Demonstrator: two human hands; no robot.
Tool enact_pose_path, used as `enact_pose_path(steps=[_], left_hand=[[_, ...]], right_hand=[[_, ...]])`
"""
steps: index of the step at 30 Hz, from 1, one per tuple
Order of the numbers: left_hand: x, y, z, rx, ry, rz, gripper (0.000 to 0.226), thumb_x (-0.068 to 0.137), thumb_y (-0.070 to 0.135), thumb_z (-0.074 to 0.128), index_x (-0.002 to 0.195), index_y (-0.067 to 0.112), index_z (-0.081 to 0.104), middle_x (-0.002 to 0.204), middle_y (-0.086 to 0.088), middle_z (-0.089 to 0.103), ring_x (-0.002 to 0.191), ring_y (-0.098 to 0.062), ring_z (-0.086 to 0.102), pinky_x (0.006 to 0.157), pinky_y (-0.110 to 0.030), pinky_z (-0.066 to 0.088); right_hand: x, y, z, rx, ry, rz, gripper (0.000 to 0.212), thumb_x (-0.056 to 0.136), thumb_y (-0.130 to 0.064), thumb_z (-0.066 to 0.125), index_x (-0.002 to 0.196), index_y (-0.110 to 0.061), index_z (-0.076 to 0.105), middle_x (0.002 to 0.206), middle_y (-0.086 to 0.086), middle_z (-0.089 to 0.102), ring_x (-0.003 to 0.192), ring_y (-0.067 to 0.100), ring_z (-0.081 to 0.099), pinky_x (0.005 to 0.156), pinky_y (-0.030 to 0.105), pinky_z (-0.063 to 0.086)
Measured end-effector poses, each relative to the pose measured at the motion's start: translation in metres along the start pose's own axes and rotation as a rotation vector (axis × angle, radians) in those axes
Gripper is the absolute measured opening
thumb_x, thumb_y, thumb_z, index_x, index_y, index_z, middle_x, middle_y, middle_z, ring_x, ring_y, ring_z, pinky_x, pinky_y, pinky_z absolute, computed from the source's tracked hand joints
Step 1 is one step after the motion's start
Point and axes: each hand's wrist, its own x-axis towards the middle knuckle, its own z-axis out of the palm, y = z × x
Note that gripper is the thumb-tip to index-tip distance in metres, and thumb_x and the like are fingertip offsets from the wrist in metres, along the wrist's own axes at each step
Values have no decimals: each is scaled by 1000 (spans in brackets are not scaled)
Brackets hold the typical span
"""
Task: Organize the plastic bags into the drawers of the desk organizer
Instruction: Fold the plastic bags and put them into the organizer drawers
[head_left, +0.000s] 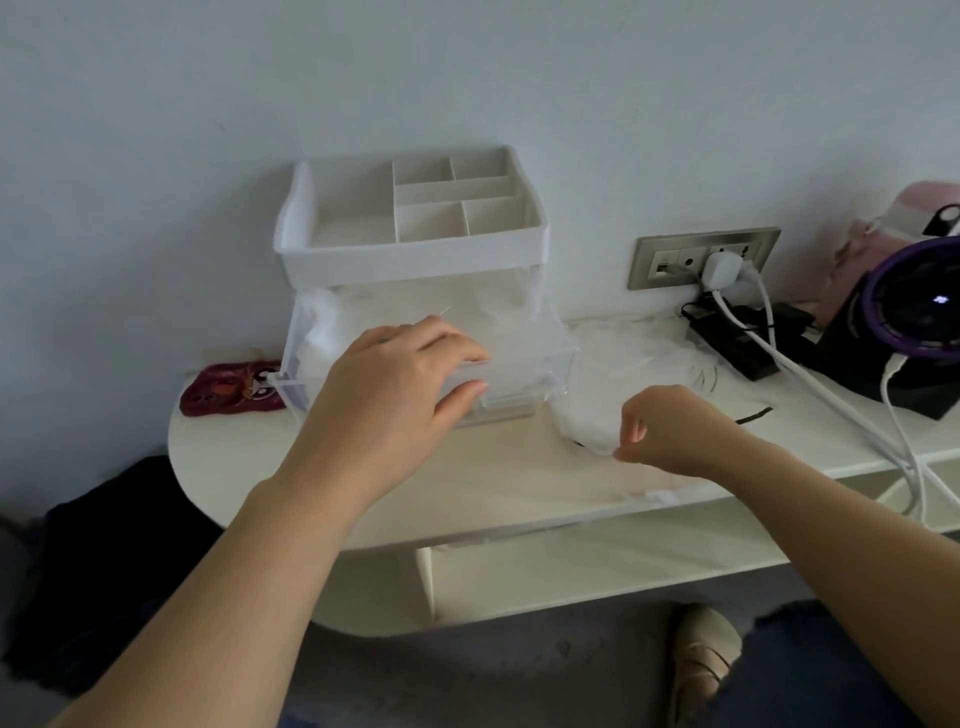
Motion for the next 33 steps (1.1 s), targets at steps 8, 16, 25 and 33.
enact_pose_path(steps=[8,16,25,33], left_hand=[[1,2,1,-9,-11,-7,21,86,28,62,103,17,69,100,5,66,87,-22,63,83,-29,40],[3,3,-3,-142,20,-69,23,89,33,55,105,23,68,104,11,63,97,-16,59,88,-27,43],[10,8,-18,-1240,9,-344,41,79,58,54,106,30,68,106,9,71,102,-8,65,86,-26,52],[9,-21,-41,-1809,7,-616,32,82,41,63,92,14,74,89,-5,72,84,-13,69,73,-27,56]], right_hand=[[-9,5,-23,604,-171,49,18,84,-25,69,74,-9,67,67,-1,69,56,6,59,58,20,48],[-29,-21,-52,1541,-119,-142,21,79,-19,57,60,-15,66,65,5,62,58,14,58,56,23,51],[-35,-118,-99,1052,448,-434,28,87,-33,50,69,-12,57,66,-1,57,64,9,53,63,19,41],[-24,-176,-88,532,244,-731,23,98,-18,48,97,-7,69,95,2,67,92,14,62,84,35,47]])
